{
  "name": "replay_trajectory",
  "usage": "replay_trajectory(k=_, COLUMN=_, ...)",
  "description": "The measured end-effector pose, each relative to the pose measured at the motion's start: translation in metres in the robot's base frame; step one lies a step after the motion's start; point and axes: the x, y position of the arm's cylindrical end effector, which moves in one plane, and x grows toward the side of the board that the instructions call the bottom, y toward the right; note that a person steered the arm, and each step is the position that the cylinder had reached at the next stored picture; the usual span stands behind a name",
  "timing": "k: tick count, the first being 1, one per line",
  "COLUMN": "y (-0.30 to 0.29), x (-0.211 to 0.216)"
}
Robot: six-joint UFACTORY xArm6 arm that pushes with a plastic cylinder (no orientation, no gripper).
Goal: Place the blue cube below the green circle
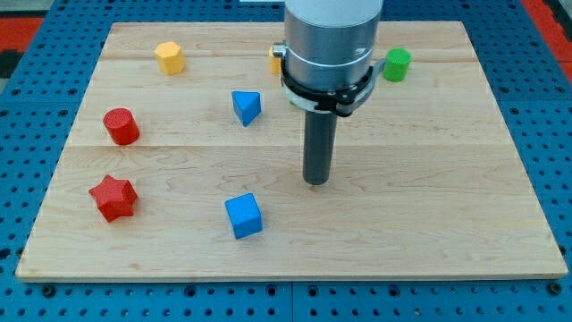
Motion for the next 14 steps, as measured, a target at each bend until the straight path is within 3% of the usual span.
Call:
replay_trajectory(k=3, y=-0.02, x=-0.02)
replay_trajectory(k=6, y=-0.151, x=-0.07)
replay_trajectory(k=8, y=-0.145, x=-0.032)
replay_trajectory(k=9, y=-0.146, x=0.022)
replay_trajectory(k=10, y=-0.14, x=0.062)
replay_trajectory(k=11, y=-0.079, x=0.072)
replay_trajectory(k=12, y=-0.047, x=0.043)
replay_trajectory(k=13, y=0.039, x=0.033)
replay_trajectory(k=14, y=0.083, x=0.042)
